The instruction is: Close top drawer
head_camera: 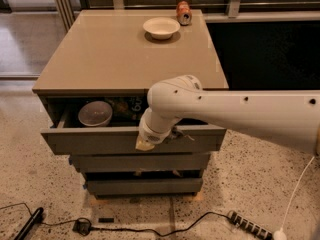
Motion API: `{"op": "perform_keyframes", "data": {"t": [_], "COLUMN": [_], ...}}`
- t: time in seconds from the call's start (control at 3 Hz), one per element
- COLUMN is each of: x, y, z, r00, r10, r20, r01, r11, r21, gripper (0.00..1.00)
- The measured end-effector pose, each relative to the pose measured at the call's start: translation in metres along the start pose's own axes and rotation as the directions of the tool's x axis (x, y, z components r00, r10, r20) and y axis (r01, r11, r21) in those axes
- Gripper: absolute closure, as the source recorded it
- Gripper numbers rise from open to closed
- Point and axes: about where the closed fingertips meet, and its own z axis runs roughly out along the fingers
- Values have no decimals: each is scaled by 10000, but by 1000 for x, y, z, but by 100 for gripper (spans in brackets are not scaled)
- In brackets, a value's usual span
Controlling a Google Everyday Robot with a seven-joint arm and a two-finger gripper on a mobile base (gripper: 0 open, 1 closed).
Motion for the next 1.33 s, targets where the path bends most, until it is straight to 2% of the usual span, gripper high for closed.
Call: {"op": "perform_keyframes", "data": {"t": [0.67, 1.0, 1.33], "x": [-24, -50, -48], "y": [-37, -69, -67], "z": [15, 13, 14], "r00": [10000, 9999, 9998], "r10": [-21, -135, -148], "r20": [18, 39, 115], "r01": [21, 132, 142], "r11": [9996, 9980, 9987], "r21": [266, 622, 488], "gripper": [100, 100, 100]}}
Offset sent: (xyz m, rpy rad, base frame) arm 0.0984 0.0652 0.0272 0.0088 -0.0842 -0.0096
